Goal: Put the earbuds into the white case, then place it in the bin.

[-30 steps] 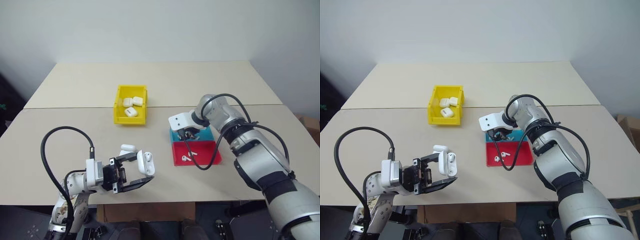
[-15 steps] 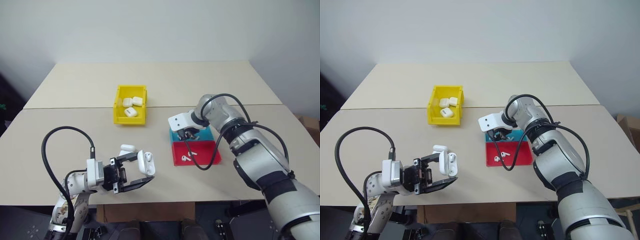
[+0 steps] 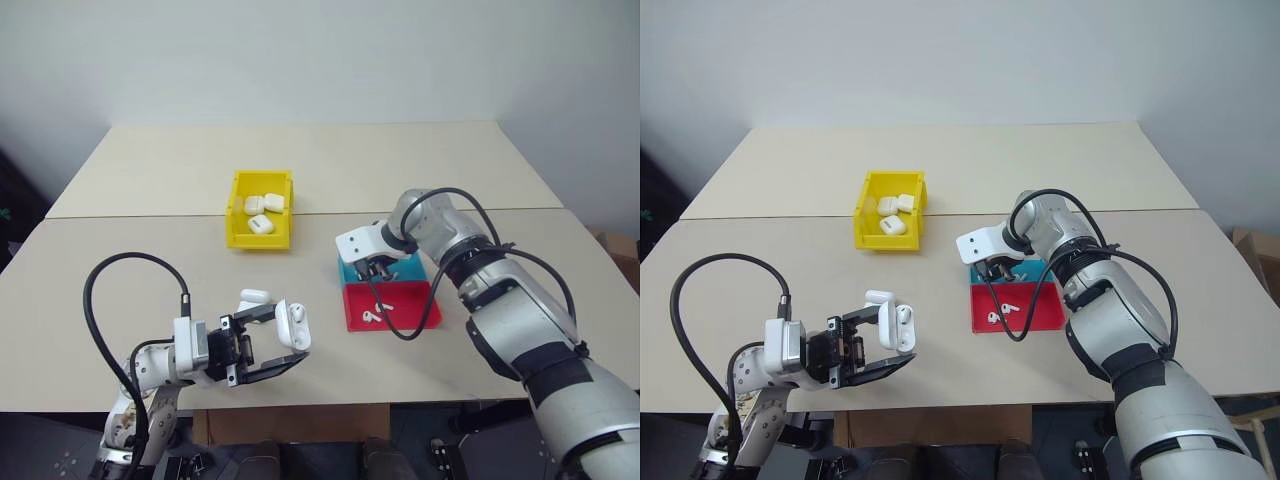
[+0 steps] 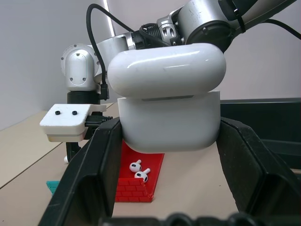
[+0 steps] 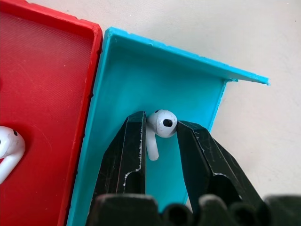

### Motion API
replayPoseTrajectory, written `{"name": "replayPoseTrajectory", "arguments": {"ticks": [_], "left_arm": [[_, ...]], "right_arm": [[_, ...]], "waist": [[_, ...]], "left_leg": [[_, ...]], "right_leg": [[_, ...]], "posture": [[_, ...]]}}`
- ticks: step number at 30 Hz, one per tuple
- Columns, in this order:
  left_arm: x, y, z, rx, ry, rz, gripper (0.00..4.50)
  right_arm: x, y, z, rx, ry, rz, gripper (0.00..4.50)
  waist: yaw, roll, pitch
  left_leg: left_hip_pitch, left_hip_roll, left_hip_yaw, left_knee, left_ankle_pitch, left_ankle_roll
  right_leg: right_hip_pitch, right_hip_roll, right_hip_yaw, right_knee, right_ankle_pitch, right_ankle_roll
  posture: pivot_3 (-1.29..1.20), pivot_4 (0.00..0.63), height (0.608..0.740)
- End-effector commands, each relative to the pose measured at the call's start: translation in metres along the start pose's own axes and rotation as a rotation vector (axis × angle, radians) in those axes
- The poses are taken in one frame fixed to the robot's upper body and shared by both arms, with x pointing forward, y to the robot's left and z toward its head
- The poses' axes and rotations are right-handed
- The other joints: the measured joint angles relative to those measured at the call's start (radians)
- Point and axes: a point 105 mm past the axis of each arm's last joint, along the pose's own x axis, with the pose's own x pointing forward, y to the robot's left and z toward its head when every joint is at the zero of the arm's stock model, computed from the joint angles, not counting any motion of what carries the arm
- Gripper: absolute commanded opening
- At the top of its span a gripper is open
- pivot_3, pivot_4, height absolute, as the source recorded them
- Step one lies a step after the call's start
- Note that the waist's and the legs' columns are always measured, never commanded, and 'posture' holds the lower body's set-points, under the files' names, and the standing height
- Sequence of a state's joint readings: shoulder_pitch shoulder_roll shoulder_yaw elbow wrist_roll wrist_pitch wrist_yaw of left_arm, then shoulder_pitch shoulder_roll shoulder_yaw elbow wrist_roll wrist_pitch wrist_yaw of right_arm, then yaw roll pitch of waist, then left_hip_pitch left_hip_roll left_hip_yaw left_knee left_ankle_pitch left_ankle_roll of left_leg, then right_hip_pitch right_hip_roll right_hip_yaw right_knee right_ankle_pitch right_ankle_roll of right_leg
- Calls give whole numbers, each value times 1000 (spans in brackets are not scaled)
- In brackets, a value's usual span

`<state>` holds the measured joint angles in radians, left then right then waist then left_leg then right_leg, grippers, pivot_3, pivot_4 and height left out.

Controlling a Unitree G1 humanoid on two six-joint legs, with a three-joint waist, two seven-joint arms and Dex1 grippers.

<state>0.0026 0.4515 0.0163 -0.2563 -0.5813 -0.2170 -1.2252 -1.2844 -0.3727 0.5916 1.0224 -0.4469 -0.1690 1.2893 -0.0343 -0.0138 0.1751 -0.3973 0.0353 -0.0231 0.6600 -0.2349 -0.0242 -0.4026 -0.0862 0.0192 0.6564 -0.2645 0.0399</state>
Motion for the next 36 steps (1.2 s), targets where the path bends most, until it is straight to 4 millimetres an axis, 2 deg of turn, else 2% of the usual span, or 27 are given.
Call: {"name": "replayPoseTrajectory", "arguments": {"ticks": [1, 6, 13, 17, 19, 23, 26, 30, 33, 36], "left_arm": [[5, 0, 11, 45, -31, -12, 2762], [6, 3, 13, 50, -38, 1, 2762], [10, 16, 17, 62, -61, 30, 2762], [18, 26, 23, 51, -103, 29, 2762], [21, 32, 26, 40, -123, 27, 2762], [32, 44, 33, 10, -168, 1, 2762], [39, 49, 39, -12, -192, -21, 2762], [49, 51, 49, -39, -230, -68, 2762], [54, 48, 51, -54, -247, -92, 2762], [59, 45, 53, -81, -261, -115, 2762]], "right_arm": [[-20, -12, 9, 34, -71, -52, 1272], [-58, -19, 14, 124, -213, -132, 1272], [-128, -16, 7, 366, -507, -422, 1272], [-172, 15, 10, 402, -804, -676, 1272], [-187, 33, 15, 391, -922, -789, 1272], [-204, 58, 28, 438, -1071, -854, 1272], [-218, 70, 40, 468, -1188, -875, 1272], [-237, 96, 68, 387, -1344, -895, 1272], [-239, 103, 79, 403, -1431, -862, 1272], [-229, 110, 91, 398, -1448, -799, 1272]], "waist": [[0, 0, 0], [2, 0, 0], [22, 0, 0], [28, 0, 0], [28, 0, 0], [18, 0, 0], [12, 0, 0], [17, 0, 0], [16, 0, 0], [19, 0, 0]], "left_leg": [[0, 0, 0, 0, 0, 0], [-2, 0, 0, 0, 0, 0], [-2, 0, 0, 0, 0, 0], [-4, 0, -2, 0, 0, 0], [-4, 0, -1, 1, 0, 0], [-2, -1, -1, 1, 0, 0], [-1, 0, -1, 1, 0, 1], [-2, 0, -1, 1, 0, 1], [-2, 0, -1, 1, 0, 1], [-1, 0, -2, 1, 0, 1]], "right_leg": [[0, 0, 0, 0, 0, 0], [-2, 0, 0, -1, 0, 0], [-1, 0, 0, -1, 0, 0], [-1, 0, -2, -2, 0, 0], [-1, 0, -2, -2, 0, 0], [0, 0, 0, 0, 0, 0], [1, 1, 0, 0, 0, 0], [1, 1, 0, -1, 0, 0], [1, 1, 0, -1, 0, 0], [3, 1, -1, -1, 0, 0]], "posture": [[0, 150, 740], [0, 150, 740], [0, 150, 740], [0, 150, 740], [0, 150, 740], [0, 150, 740], [0, 150, 740], [0, 150, 740], [0, 150, 740], [0, 150, 740]]}}
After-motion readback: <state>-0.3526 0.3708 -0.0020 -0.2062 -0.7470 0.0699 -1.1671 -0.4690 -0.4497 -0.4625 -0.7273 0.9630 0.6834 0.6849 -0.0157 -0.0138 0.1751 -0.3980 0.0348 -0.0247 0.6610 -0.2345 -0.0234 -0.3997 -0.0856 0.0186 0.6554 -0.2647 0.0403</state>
